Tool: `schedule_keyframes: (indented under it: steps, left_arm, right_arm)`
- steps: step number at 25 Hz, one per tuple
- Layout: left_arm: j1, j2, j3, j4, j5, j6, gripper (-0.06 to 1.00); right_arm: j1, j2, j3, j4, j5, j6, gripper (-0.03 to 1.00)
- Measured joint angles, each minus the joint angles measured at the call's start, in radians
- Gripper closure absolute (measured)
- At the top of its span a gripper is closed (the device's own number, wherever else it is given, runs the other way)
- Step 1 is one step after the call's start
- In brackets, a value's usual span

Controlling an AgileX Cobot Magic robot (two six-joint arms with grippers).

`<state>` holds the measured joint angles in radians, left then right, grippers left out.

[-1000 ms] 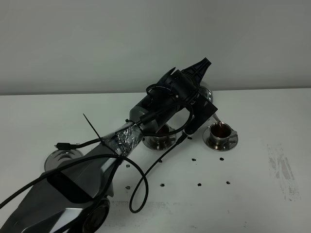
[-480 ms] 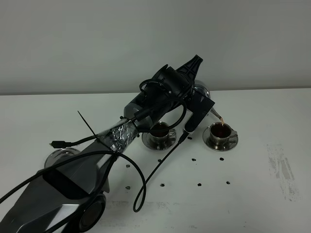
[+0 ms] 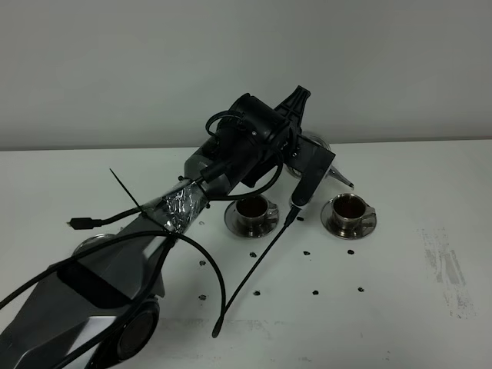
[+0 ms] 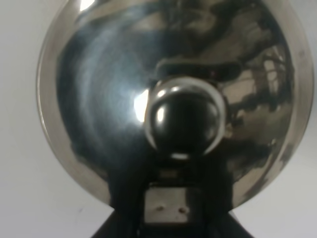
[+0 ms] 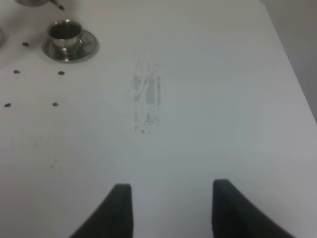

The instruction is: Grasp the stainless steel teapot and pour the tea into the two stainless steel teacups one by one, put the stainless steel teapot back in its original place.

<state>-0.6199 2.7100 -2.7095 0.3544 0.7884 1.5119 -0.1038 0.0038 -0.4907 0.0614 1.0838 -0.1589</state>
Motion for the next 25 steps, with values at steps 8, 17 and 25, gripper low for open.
schedule_keyframes:
  steps: [8, 17, 25]
  left_arm:
    - [0.013, -0.125, 0.051, -0.114, 0.036, -0.077, 0.69]
    - [-0.014, -0.416, 0.539, -0.213, -0.041, -0.185, 0.69]
    - [-0.082, -0.509, 0.762, -0.436, -0.036, -0.494, 0.69]
  right_arm:
    - [0.0, 0.0, 0.0, 0.0, 0.0, 0.0, 0.58]
    - [0.0, 0.0, 0.0, 0.0, 0.0, 0.0, 0.58]
    - [0.0, 0.0, 0.0, 0.0, 0.0, 0.001, 0.58]
